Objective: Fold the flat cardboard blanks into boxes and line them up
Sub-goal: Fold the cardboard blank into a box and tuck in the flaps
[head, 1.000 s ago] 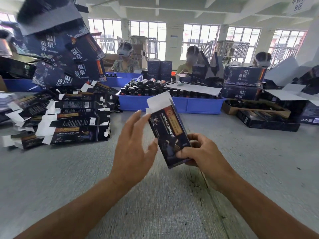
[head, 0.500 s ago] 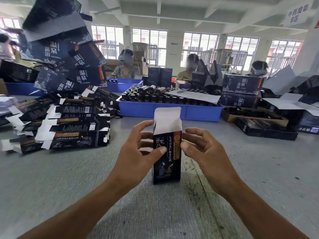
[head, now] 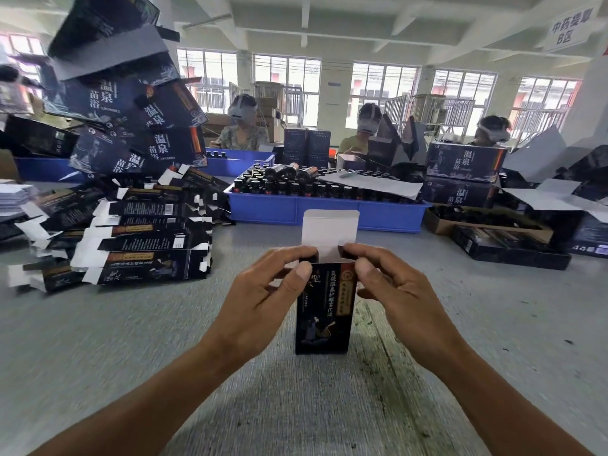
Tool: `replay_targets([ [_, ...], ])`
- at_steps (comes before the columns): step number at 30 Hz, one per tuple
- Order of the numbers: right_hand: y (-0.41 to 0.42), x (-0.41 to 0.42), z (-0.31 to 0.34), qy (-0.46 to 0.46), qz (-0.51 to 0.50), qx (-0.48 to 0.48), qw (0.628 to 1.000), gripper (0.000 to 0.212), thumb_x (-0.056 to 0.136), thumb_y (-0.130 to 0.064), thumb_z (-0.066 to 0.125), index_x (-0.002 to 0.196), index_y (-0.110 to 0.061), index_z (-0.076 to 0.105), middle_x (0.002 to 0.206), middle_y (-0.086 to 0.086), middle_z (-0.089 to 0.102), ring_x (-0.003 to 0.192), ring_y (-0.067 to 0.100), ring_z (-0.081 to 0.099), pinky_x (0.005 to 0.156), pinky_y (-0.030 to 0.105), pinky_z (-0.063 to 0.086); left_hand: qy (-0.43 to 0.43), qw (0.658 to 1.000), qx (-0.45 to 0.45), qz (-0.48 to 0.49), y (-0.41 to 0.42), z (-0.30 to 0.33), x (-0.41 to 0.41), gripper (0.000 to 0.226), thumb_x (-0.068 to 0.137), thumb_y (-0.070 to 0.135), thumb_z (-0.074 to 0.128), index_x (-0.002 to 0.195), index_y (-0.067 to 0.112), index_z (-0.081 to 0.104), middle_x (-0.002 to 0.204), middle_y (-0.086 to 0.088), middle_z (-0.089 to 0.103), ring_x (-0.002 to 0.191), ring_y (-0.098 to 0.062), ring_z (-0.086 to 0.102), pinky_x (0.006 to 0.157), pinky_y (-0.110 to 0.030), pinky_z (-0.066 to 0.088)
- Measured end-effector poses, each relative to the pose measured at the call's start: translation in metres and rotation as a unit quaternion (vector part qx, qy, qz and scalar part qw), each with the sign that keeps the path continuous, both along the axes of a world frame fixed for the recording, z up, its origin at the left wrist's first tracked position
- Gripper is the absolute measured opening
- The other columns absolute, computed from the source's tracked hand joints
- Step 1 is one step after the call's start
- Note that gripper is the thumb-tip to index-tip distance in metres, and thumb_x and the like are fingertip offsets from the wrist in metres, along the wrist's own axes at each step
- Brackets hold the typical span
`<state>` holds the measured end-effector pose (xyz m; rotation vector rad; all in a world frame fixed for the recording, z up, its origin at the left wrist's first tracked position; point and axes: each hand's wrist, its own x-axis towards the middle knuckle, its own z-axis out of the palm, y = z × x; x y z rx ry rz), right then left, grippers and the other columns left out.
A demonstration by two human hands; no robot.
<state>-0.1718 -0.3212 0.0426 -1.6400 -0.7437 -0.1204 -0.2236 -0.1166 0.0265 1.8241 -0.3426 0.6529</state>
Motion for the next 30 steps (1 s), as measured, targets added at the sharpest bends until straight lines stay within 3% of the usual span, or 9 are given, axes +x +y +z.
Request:
replay_targets([
  [4,0.0012,0.0001,0.0004,-0.007,0.02,0.055,0.998,0.025,0.091,-0.03,0.058,0.111,-0.032,0.074,0.131,-0.027,0.062,0.124,-0.005,0.056,0.095,0.012,0.048,-0.037,0.999,0.005,0.01,-0.0047,0.003,-0.0015,0.025,0.097,0.033,0.056,0.117,0.028,0.071,0.127,0.022,0.06,0.119,-0.004,0.06,0.084,-0.014,0.052],
  [8,0.0028,0.0018,-0.0025,-0.005,0.008,0.076,0.997,0.022,0.097,-0.01,0.061,0.103,-0.029,0.069,0.122,-0.015,0.07,0.116,0.005,0.065,0.098,0.021,0.051,-0.045,0.999,0.0,0.012,-0.0039,0.0061,-0.0019,0.026,0.094,0.033,0.059,0.116,0.025,0.071,0.121,0.019,0.063,0.112,-0.009,0.065,0.079,-0.015,0.054],
  [10,0.0026,0.0022,-0.0026,-0.007,0.004,0.076,0.997,0.021,0.096,-0.014,0.061,0.107,-0.032,0.065,0.121,-0.012,0.071,0.114,0.009,0.066,0.095,0.019,0.053,-0.049,0.999,0.001,0.013,-0.004,0.0069,-0.0024,0.024,0.094,0.033,0.059,0.115,0.028,0.07,0.119,0.018,0.064,0.111,-0.009,0.065,0.079,-0.015,0.055],
  [13,0.0019,-0.0008,-0.0003,-0.006,0.002,0.067,0.998,0.031,0.09,-0.037,0.061,0.12,-0.043,0.063,0.128,-0.013,0.067,0.119,0.006,0.063,0.095,0.022,0.054,-0.053,0.998,0.002,0.015,-0.0049,0.0069,-0.0025,0.021,0.094,0.033,0.06,0.114,0.035,0.068,0.118,0.019,0.064,0.111,-0.008,0.066,0.079,-0.015,0.055],
  [15,0.0027,-0.004,0.0008,-0.022,-0.003,0.065,0.998,0.032,0.091,-0.041,0.06,0.123,-0.04,0.066,0.126,-0.014,0.069,0.118,0.004,0.063,0.093,0.018,0.053,-0.055,0.998,-0.003,0.013,-0.0054,0.0066,-0.0027,0.021,0.094,0.032,0.06,0.114,0.034,0.068,0.119,0.018,0.065,0.112,-0.009,0.065,0.079,-0.015,0.055],
  [20,0.0066,-0.0073,0.0015,-0.022,-0.026,0.087,0.996,0.025,0.094,-0.029,0.061,0.116,-0.026,0.072,0.111,-0.012,0.074,0.105,0.004,0.069,0.084,0.013,0.053,-0.033,0.998,-0.054,-0.017,-0.007,0.005,-0.0047,0.021,0.092,0.031,0.063,0.112,0.026,0.064,0.118,0.011,0.07,0.111,-0.012,0.068,0.076,-0.02,0.057],
  [23,0.0067,-0.0067,0.0006,-0.019,-0.03,0.094,0.995,0.023,0.096,-0.016,0.063,0.115,-0.021,0.072,0.111,-0.012,0.074,0.104,0.004,0.07,0.082,0.014,0.054,-0.031,0.996,-0.081,-0.024,-0.0089,0.0062,-0.0056,0.022,0.088,0.033,0.065,0.109,0.029,0.059,0.121,0.013,0.069,0.108,-0.013,0.069,0.074,-0.02,0.057],
  [30,0.0057,-0.0048,-0.0011,-0.023,-0.035,0.102,0.994,0.021,0.096,-0.008,0.062,0.107,-0.021,0.074,0.115,-0.014,0.073,0.11,0.004,0.068,0.088,0.02,0.056,-0.037,0.997,-0.062,-0.004,-0.0087,0.0071,-0.0071,0.03,0.089,0.035,0.065,0.118,0.038,0.058,0.124,0.018,0.067,0.109,-0.007,0.067,0.077,-0.016,0.055],
])
